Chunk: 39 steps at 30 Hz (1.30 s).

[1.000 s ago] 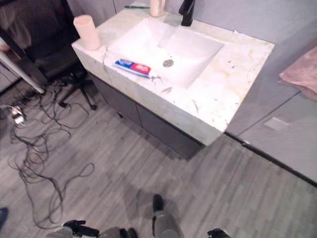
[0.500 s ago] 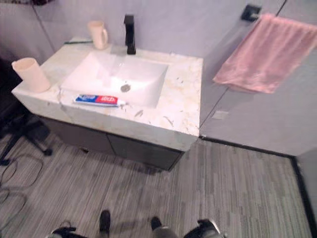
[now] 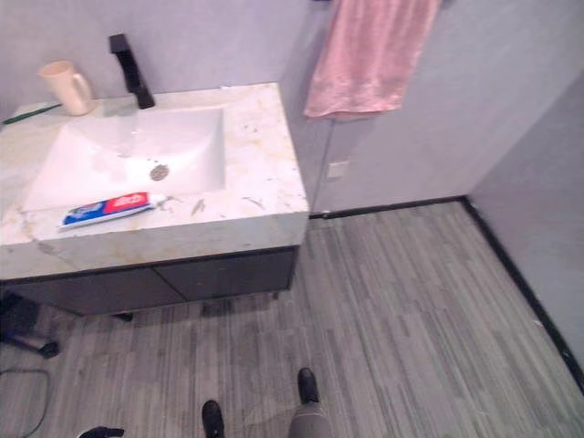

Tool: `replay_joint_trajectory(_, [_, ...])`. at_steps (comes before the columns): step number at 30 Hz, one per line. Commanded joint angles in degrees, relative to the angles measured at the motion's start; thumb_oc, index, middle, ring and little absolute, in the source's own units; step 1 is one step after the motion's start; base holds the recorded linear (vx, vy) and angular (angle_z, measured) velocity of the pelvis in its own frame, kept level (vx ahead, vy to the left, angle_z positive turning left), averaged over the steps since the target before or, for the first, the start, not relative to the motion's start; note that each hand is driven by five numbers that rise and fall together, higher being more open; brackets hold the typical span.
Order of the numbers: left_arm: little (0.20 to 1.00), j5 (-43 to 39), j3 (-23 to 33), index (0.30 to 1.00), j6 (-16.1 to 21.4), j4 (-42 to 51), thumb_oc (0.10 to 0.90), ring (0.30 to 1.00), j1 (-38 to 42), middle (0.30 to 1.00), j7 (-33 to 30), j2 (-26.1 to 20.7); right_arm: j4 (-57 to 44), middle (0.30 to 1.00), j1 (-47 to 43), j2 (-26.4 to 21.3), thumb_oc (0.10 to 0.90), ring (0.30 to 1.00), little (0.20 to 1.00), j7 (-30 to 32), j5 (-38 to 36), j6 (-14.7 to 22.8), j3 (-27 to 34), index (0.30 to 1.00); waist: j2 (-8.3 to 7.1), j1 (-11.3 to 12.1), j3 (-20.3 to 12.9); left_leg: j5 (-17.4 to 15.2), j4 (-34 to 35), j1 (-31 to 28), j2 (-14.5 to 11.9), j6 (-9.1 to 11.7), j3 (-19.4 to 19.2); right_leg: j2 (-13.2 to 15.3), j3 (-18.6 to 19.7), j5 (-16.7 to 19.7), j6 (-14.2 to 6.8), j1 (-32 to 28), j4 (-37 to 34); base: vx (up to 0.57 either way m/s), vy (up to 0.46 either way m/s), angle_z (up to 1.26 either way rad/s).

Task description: Organize the bathroom.

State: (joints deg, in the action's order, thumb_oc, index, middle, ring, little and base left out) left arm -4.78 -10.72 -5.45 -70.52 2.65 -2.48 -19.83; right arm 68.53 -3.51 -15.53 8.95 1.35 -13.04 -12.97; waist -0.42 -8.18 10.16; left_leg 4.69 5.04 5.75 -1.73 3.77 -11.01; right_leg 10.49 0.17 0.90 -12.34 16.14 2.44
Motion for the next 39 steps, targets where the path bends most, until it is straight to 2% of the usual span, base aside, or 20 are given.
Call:
replay_joint_trajectory(1, [0.9, -1.53, 0.72, 0.9, -3.2, -0.81, 0.8, 0.9, -0.12, 0.9, -2.4, -1.54, -0.65, 0.9, 0.78, -3.47, 0.8, 0.9, 0.9, -0.8, 0.62, -1.35, -1.65, 0.9, 3.11, -0.38, 2.27, -6.88, -6.87, 2.37, 0.62, -3.85, 2.89, -5.54, -3.33, -0.21, 2.63, 0.97, 9.6, 0.12, -0.17, -0.76])
replay_joint_trajectory(2, [0.9, -1.32, 0.27, 0.9, -3.72, -0.19, 0.8, 0.9, 0.19, 0.9, -3.08, -1.54, -0.3, 0.9, 0.8, -3.1, 0.8, 0.9, 0.9, -1.53, -0.63, -2.12, -2.15, 0.9, 3.2, -1.17, 2.97, -6.91, -6.96, 2.11, 1.11, -4.14, 3.79, -7.01, -2.95, -0.7, 3.79, 1.39, 9.7, 0.11, -0.145, -0.25])
replay_joint_trajectory(6, [0.9, -2.36, 0.26, 0.9, -3.05, 0.74, 0.8, 0.9, 0.92, 0.9, -1.91, -1.69, 1.44, 0.9, 0.68, -2.07, 0.8, 0.9, 0.9, -1.39, -4.45, -3.21, -2.76, 0.9, 3.66, -1.1, 2.77, -7.39, -11.42, 4.27, 1.3, -4.22, 4.57, -7.33, -4.35, -3.47, 5.35, 0.51, 12.16, 0.14, -0.204, 0.55])
replay_joint_trajectory(7, [0.9, -1.77, 0.13, 0.9, -3.11, 1.31, 0.8, 0.9, 0.64, 0.9, -1.26, -1.31, 1.69, 0.9, 1.16, -1.52, 0.8, 0.9, 0.9, -0.93, -5.02, -3.5, -2.4, 0.9, 3.35, -1.45, 2.23, -9.31, -15.96, 4.42, 1.47, -4.56, 3.91, -6.62, -4.7, -3.95, 5.8, -0.91, 12.34, 0.2, -0.156, 0.4])
replay_joint_trajectory(8, [0.9, -1.74, 0.14, 0.9, -3.09, 1.44, 0.8, 0.9, 0.57, 0.9, -1.17, -1.25, 1.64, 0.9, 1.24, -1.49, 0.8, 0.9, 0.9, -0.92, -4.85, -3.5, -2.38, 0.9, 3.3, -1.44, 1.96, -9.57, -16.71, 4.68, 1.49, -4.57, 3.79, -6.54, -4.68, -3.91, 5.95, -0.95, 12.28, 0.23, -0.136, 0.45])
replay_joint_trajectory(10, [0.9, -2.19, -0.73, 0.9, -3.01, 2.81, 0.8, 0.9, -0.1, 0.9, -0.45, -0.63, 0.32, 0.9, 2.44, -1.91, 0.8, 0.9, 0.9, -0.37, -5.01, -3.41, -2.71, 0.9, 2.69, -1.47, 1.79, -10.04, -26.41, 6.7, 1.32, -4.27, 4.39, -6.24, -5.14, -4.32, 7.51, -4.11, 11.47, 0.2, -0.109, 0.35])
replay_joint_trajectory(12, [0.9, -2.13, -0.7, 0.9, -3.26, 3.5, 0.8, 0.9, -0.47, 0.9, -0.41, -0.07, -0.34, 0.9, 2.92, -2.1, 0.8, 0.9, 0.9, 0.18, -4.69, -2.77, -2.27, 0.9, 2.21, -1.09, 1.79, -10.47, -31.08, 8.68, 1.44, -4.48, 5.49, -6.41, -5.4, -4.52, 8.26, -6.3, 10.8, 0.18, -0.081, 0.3])
replay_joint_trajectory(15, [0.9, -0.95, -0.26, 0.9, -4.0, 3.95, 0.8, 0.9, -0.86, 0.9, -0.03, 0.0, -0.35, 0.9, 2.72, -2.43, 0.8, 0.9, 0.9, 0.6, -5.11, -2.49, -1.78, 0.9, 1.95, -0.74, 1.05, -10.26, -25.79, 7.59, 0.26, -4.33, 5.92, -7.0, -5.76, -4.6, 8.22, -7.88, 9.95, 0.22, 0.028, 0.2])
replay_joint_trajectory(16, [0.9, -0.75, -0.17, 0.9, -3.46, 3.68, 0.8, 0.9, -1.37, 0.9, 0.37, -0.33, 0.08, 0.9, 2.48, -3.3, 0.8, 0.9, 0.9, -0.14, -3.61, -2.09, -1.12, 0.9, 2.66, -0.91, 0.55, -6.15, -16.37, 4.57, -2.22, -2.44, 7.18, -8.04, -5.41, -5.05, 7.85, -8.54, 9.15, 0.26, 0.128, 0.17])
replay_joint_trajectory(18, [0.9, -1.27, 0.02, 0.9, -3.28, 3.56, 0.8, 0.9, -1.72, 0.9, 0.15, -0.49, 0.11, 0.9, 2.16, -3.7, 0.8, 0.9, 0.9, -0.6, -2.26, -2.06, -1.48, 0.9, 3.19, -0.27, 0.41, -2.54, -9.83, 3.65, -3.56, -0.78, 10.46, -8.56, -4.46, -5.37, 7.38, -9.21, 8.31, 0.24, 0.123, 0.11])
replay_joint_trajectory(20, [0.9, -1.49, 0.04, 0.9, -2.86, 3.19, 0.8, 0.9, -1.85, 0.9, -0.01, -0.47, 0.12, 0.9, 2.11, -3.88, 0.8, 0.9, 0.9, -0.7, -1.84, -2.01, -1.72, 0.9, 3.14, 0.08, 0.52, -2.03, -9.05, 3.87, -3.97, -0.45, 10.94, -8.32, -4.27, -5.71, 7.18, -9.58, 8.27, 0.15, 0.102, 0.02])
replay_joint_trajectory(23, [0.9, 0.29, 0.73, 0.9, -3.44, 2.53, 0.8, 0.9, -1.62, 0.9, -0.12, -0.43, -0.19, 0.9, 1.77, -3.97, 0.8, 0.9, 0.9, -1.0, -1.12, -2.48, -1.86, 0.9, 3.29, 0.14, 0.3, -2.56, -7.77, 2.69, -3.68, -0.87, 9.06, -7.26, -4.81, -6.37, 6.53, -9.48, 8.77, 0.23, 0.202, -0.06])
replay_joint_trajectory(27, [0.9, -1.24, 0.52, 0.9, -4.8, 2.35, 0.8, 0.9, -0.6, 0.9, -0.3, -1.8, -1.43, 0.9, 1.21, -3.48, 0.8, 0.9, 0.9, -2.08, -1.23, -3.1, -2.7, 0.9, 3.49, -0.09, -0.11, -3.16, -5.06, 0.87, -2.19, -1.85, 7.03, -5.97, -4.98, -5.47, 5.28, -7.99, 8.74, 0.12, 0.177, -0.04])
replay_joint_trajectory(30, [0.9, -3.01, 0.98, 0.9, -4.75, 2.54, 0.8, 0.9, 0.16, 0.9, -0.13, -2.2, -1.94, 0.9, 1.21, -3.0, 0.8, 0.9, 0.9, -2.1, -4.33, -3.14, -2.96, 0.9, 3.45, -0.15, -0.16, -3.37, -4.3, 1.0, -1.87, -2.36, 6.04, -5.56, -4.8, -4.8, 4.79, -6.97, 8.44, 0.04, 0.114, -0.04])
replay_joint_trajectory(32, [0.9, -4.38, 0.96, 0.9, -4.8, 2.7, 0.8, 0.9, 0.32, 0.9, -0.28, -2.16, -2.28, 0.9, 1.47, -2.61, 0.8, 0.9, 0.9, -4.0, -6.95, -3.3, -2.47, 0.9, 3.37, -0.11, -0.38, -3.5, -3.99, 1.12, -1.59, -2.71, 5.53, -5.52, -4.88, -4.49, 4.62, -6.88, 7.91, 0.03, 0.062, -0.05])
replay_joint_trajectory(34, [0.9, -4.12, 1.03, 0.9, -4.83, 2.86, 0.8, 0.9, 0.2, 0.9, -0.07, -1.99, -2.31, 0.9, 1.77, -2.34, 0.8, 0.9, 0.9, -5.34, -6.02, -1.76, -2.3, 0.9, 3.28, -0.02, -0.68, -3.52, -3.79, 1.12, -1.44, -2.89, 5.19, -5.51, -5.0, -4.21, 4.55, -6.88, 7.52, 0.03, 0.022, -0.1])
replay_joint_trajectory(39, [0.9, -2.64, 1.58, 0.9, -4.54, 2.97, 0.8, 0.9, -0.7, 0.9, 0.5, -1.5, -2.58, 0.9, 2.93, -1.96, 0.8, 0.9, 0.9, -5.33, -4.94, -1.85, -2.38, 0.9, 2.65, 0.29, -1.38, -3.87, -4.63, 1.22, -1.36, -3.25, 4.04, -5.48, -5.88, -4.21, 4.52, -7.34, 7.48, 0.04, -0.019, -0.09])
